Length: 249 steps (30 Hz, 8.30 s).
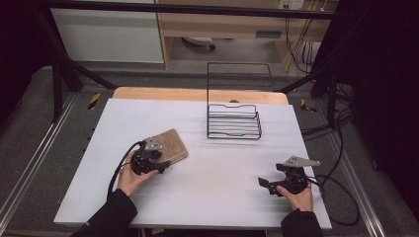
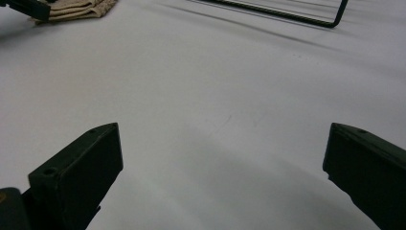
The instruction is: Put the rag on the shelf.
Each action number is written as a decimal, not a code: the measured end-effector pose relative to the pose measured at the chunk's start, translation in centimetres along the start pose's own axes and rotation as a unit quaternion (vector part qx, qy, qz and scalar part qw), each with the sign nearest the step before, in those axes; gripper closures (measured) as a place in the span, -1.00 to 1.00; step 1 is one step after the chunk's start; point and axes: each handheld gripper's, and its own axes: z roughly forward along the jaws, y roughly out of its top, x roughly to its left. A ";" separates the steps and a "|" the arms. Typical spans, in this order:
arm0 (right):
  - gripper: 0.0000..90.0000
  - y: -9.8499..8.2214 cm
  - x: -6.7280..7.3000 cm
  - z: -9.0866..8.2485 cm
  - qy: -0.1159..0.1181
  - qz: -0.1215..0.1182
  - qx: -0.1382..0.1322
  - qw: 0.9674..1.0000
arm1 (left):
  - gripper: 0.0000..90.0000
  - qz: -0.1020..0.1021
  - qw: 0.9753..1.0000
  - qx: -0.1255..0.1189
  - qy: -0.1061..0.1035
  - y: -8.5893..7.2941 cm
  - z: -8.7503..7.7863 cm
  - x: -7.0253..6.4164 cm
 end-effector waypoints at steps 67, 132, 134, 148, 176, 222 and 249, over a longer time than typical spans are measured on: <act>-0.99 0.2 -0.2 0.0 0.003 0.007 -0.005 1.000 | 0.88 -0.013 1.000 0.001 0.013 0.7 0.6 0.5; -0.98 0.1 0.0 0.1 0.000 0.002 -0.004 1.000 | 0.59 -0.011 0.996 -0.011 -0.088 2.4 0.9 -8.6; -0.98 0.1 0.1 0.1 0.000 0.004 -0.002 1.000 | 0.44 -0.005 0.996 -0.010 -0.087 2.5 0.6 -8.5; -0.99 0.2 0.3 0.3 -0.006 -0.004 -0.002 1.000 | -0.25 -0.014 0.997 -0.028 -0.077 2.3 -2.0 -4.7; -0.91 4.0 5.6 5.0 -0.007 -0.026 0.001 1.000 | 0.38 -0.087 0.994 -0.012 -0.069 -0.4 -0.5 0.9; 0.87 6.8 10.9 13.1 0.030 0.055 0.043 0.997 | 0.93 -0.087 0.991 -0.001 -0.098 -0.3 -1.1 -0.2; 0.87 7.8 7.6 8.4 -0.023 0.006 0.077 0.997 | 0.92 -0.095 0.988 -0.013 -0.124 1.1 -0.1 -10.9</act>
